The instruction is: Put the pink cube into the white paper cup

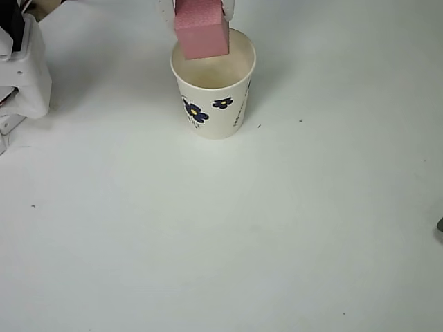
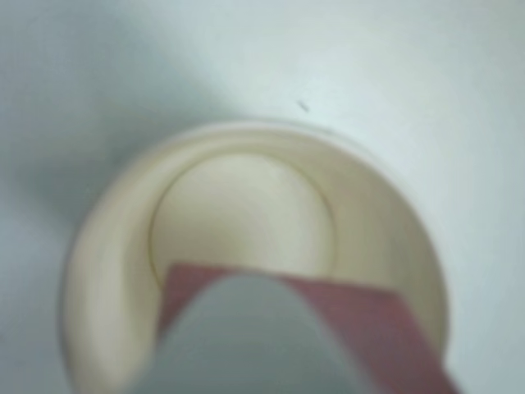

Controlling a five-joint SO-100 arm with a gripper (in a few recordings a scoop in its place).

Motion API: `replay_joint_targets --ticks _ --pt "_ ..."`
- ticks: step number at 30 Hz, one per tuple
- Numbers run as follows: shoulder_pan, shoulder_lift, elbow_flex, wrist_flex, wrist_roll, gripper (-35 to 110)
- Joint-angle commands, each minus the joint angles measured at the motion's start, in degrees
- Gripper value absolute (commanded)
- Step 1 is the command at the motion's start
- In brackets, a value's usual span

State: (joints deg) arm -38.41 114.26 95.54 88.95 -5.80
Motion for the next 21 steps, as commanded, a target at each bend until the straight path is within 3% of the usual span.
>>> replay_joint_targets --ticks 1,4,8,21 --pt "-0.4 0.2 -5.3 -0.4 -0.9 18" --pt "-0.2 -0.4 -5.3 -1.2 -2.5 37" --pt "0.1 -0.1 -5.3 -2.8 -4.1 46" --pt "0.9 3.3 -4.8 -3.1 -4.7 48"
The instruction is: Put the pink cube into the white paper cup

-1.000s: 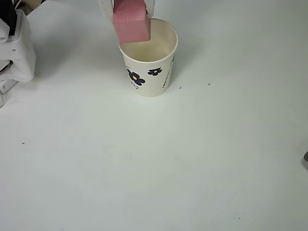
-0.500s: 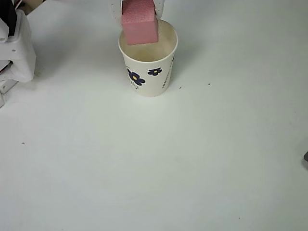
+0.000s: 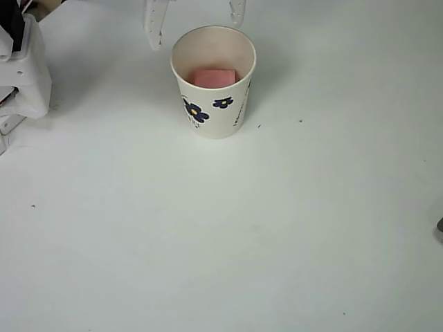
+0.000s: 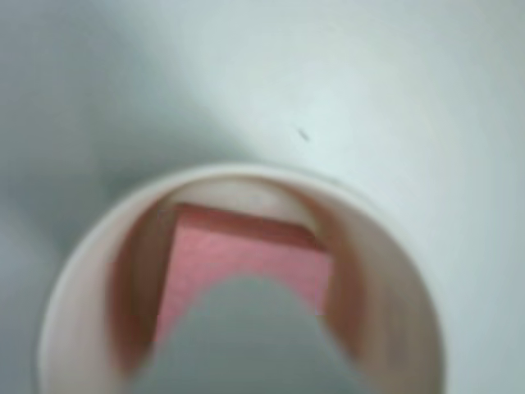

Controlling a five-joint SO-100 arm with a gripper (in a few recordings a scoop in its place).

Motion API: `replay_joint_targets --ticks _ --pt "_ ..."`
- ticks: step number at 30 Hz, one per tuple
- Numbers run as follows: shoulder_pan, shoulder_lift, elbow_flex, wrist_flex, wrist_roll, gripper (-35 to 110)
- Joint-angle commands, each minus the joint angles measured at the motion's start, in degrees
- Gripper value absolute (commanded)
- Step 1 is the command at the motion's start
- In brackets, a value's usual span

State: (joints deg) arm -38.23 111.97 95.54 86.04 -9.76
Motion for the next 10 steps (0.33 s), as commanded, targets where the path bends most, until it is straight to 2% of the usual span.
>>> replay_joint_targets --ticks 1,10 --pt "0.8 5.9 -4.4 -0.2 -0.6 48" --pt "1.6 6.4 -4.0 0.1 -0.4 47"
